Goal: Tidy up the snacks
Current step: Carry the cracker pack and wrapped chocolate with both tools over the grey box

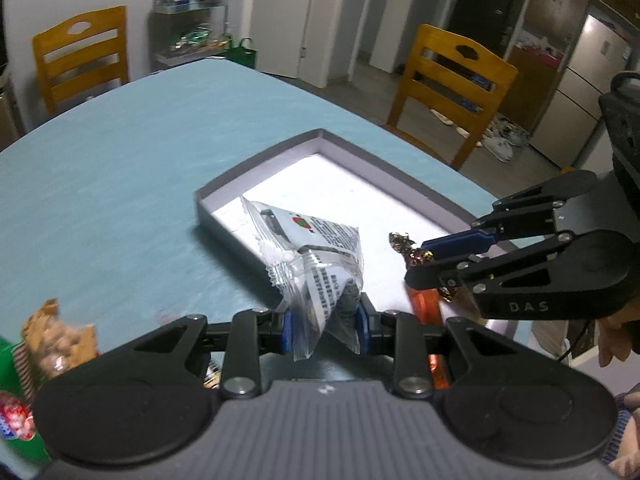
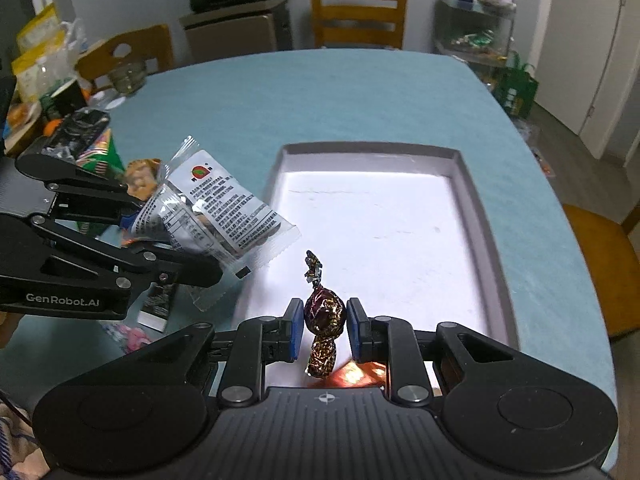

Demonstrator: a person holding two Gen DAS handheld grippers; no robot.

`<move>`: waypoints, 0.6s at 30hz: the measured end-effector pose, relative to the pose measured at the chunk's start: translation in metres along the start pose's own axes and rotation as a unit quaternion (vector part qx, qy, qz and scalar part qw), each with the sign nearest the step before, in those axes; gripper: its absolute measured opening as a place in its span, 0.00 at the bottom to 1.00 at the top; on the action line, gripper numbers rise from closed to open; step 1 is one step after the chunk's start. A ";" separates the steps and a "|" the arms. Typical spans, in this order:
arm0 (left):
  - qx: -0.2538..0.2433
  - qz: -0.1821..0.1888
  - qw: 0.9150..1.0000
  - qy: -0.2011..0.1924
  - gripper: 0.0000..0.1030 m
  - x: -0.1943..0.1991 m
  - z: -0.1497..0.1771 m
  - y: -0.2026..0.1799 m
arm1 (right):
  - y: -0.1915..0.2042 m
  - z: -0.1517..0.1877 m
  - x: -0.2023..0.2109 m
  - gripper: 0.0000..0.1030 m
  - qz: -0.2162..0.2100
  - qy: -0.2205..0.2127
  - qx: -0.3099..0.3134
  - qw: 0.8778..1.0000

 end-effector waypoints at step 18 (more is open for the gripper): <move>0.023 0.068 0.994 0.080 0.26 -0.079 -0.002 -0.028 | -0.030 0.023 -0.016 0.24 0.044 0.039 -0.015 0.998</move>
Point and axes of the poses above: each gripper's, at about its wrist camera, not at the fingertips, and x roughly against the way its jaws point, y to its left, z to its underside, the point moved 8 cm from there along -x, roughly the way its jaws point, and after that the axes turned 2 degrees about z, right-handed, at the moved point
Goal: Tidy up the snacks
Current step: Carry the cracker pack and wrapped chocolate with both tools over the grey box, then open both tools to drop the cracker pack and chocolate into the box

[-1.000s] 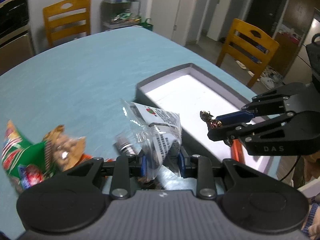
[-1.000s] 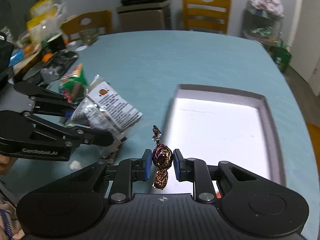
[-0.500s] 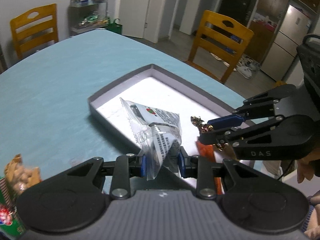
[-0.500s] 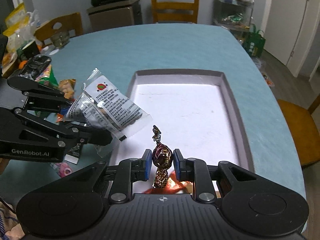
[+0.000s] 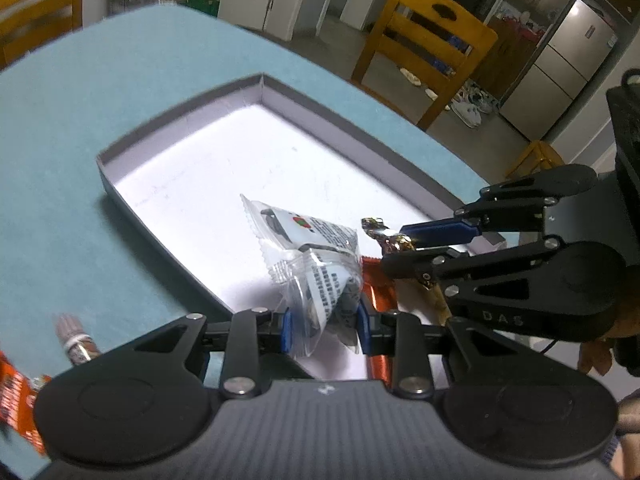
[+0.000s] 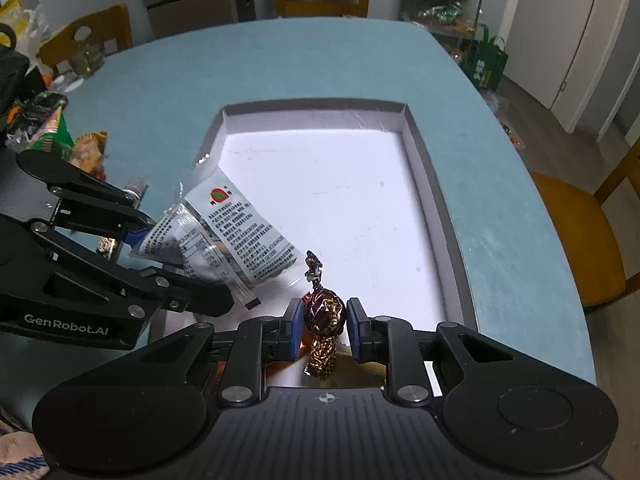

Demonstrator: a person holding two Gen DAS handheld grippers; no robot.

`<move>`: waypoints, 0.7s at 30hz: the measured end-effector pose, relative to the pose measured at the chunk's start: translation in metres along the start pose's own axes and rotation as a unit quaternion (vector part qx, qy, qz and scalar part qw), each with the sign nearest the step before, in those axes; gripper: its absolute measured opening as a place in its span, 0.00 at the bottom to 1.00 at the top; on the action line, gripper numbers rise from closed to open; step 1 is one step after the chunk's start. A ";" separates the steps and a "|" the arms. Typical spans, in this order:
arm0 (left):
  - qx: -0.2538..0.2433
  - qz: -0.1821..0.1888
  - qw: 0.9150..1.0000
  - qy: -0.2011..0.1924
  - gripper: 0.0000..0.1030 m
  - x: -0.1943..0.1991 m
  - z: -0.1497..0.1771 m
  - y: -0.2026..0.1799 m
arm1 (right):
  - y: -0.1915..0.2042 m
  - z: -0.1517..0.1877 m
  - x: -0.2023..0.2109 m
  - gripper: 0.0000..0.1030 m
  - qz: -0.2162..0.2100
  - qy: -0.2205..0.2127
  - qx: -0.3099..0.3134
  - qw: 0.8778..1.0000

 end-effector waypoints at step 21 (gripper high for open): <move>0.004 0.028 0.999 0.023 0.53 -0.020 -0.002 -0.009 | -0.007 0.000 -0.001 0.25 0.006 0.001 -0.013 1.000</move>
Point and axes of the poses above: each gripper's, at about its wrist camera, not at the fingertips, and x roughly against the way its jaws point, y to its left, z to its underside, the point moved 8 cm from there along -x, roughly the way its jaws point, and after that the axes turned 2 degrees about z, right-handed, at the moved point
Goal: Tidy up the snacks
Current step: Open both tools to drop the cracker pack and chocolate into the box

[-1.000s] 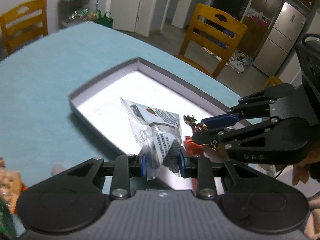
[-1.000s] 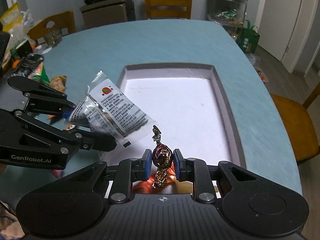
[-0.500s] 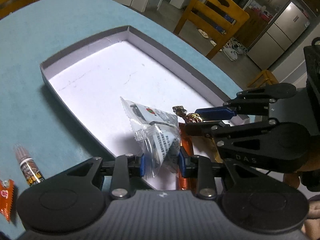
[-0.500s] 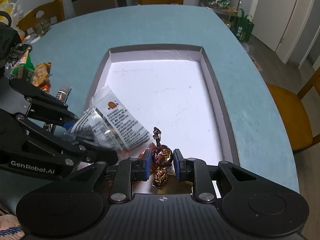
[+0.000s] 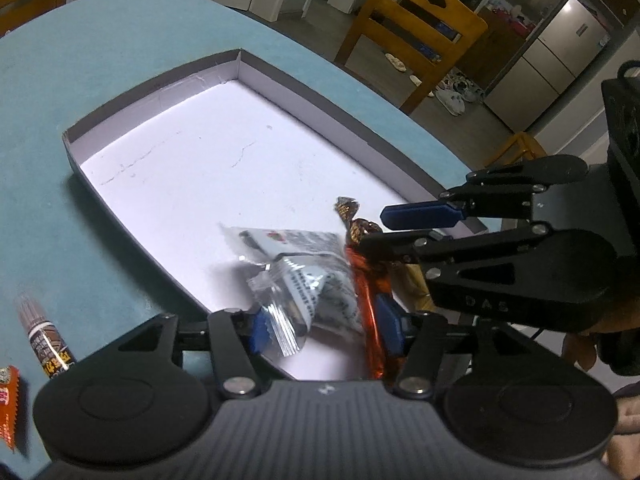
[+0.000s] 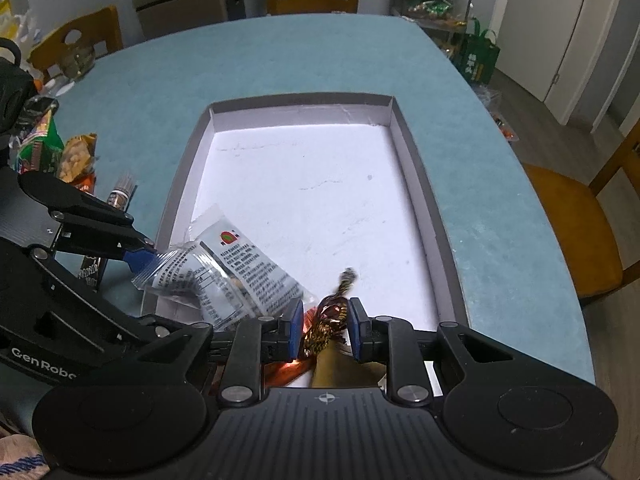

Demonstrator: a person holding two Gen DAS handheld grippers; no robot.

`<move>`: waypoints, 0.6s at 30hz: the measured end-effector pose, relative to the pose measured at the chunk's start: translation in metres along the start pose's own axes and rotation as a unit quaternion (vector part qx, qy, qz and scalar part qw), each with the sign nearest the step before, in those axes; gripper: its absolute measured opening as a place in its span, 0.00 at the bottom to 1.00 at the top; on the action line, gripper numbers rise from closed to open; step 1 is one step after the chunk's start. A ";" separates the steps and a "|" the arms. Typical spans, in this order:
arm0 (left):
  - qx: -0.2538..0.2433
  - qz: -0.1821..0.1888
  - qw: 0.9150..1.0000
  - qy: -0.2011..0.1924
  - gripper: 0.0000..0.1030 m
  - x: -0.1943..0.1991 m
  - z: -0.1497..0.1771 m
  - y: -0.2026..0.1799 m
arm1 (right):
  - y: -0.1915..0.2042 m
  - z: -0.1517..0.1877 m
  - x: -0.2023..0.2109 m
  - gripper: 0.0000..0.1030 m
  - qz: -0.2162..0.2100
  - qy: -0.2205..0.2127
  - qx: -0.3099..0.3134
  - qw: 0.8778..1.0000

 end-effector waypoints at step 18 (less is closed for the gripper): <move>-0.116 -0.080 0.987 -0.079 0.82 0.048 0.002 -0.013 | 0.018 -0.042 0.022 0.48 -0.010 -0.069 0.014 0.997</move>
Point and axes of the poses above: each gripper's, at about its wrist camera, not at the fingertips, and x roughly against the way its jaws point, y to its left, z to its underside, the point moved 8 cm from there along -x, roughly the way its jaws point, and after that the axes turned 2 degrees about z, right-handed, at the moved point
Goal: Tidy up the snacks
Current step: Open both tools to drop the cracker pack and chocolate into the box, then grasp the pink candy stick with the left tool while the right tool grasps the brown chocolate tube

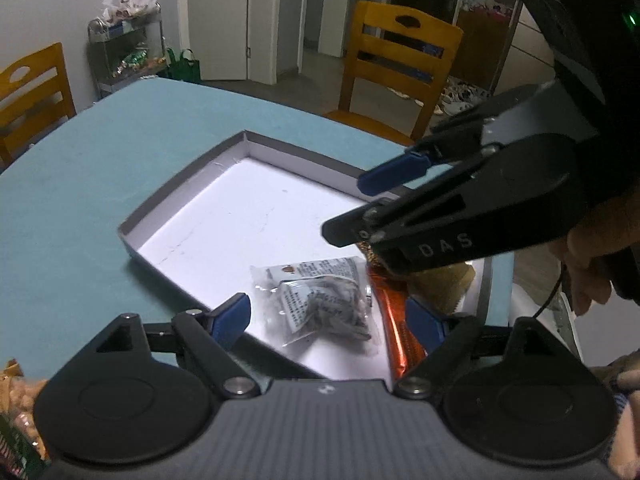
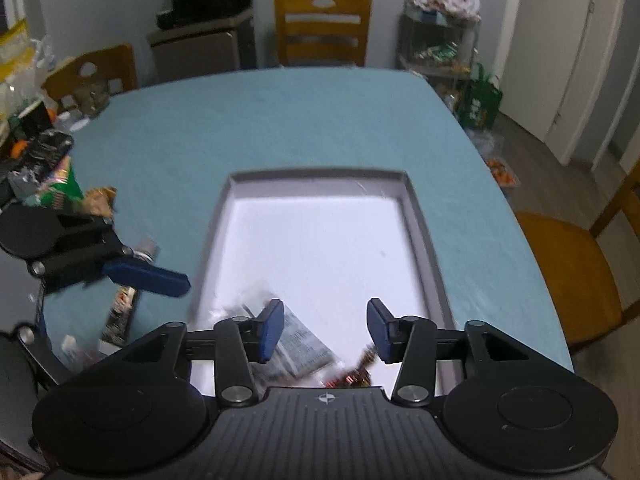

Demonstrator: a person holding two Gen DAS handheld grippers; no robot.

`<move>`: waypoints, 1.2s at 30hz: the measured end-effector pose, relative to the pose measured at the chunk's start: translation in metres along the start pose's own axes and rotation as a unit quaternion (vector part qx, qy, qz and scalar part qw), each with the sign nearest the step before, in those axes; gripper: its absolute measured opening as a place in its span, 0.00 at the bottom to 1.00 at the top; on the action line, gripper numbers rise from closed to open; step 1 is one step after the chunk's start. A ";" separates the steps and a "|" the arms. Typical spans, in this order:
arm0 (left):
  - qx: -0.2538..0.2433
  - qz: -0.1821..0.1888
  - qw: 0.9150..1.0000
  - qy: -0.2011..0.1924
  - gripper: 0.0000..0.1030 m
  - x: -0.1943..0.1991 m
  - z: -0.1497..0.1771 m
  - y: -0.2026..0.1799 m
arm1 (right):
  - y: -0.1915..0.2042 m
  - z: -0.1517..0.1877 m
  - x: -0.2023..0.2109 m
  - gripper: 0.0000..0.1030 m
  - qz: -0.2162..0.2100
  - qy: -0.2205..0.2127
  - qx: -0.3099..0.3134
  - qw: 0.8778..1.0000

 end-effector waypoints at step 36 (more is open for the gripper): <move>-0.033 -0.008 0.997 0.073 0.82 0.062 0.147 0.055 | 0.133 -0.006 -0.015 0.60 -0.124 0.029 0.135 0.983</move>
Point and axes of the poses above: each gripper's, at about its wrist camera, not at the fingertips, and x roughly against the way its jaws point, y to its left, z to its underside, the point moved 8 cm from there along -x, roughly the way its jaws point, and after that the axes turned 2 degrees about z, right-handed, at the moved point
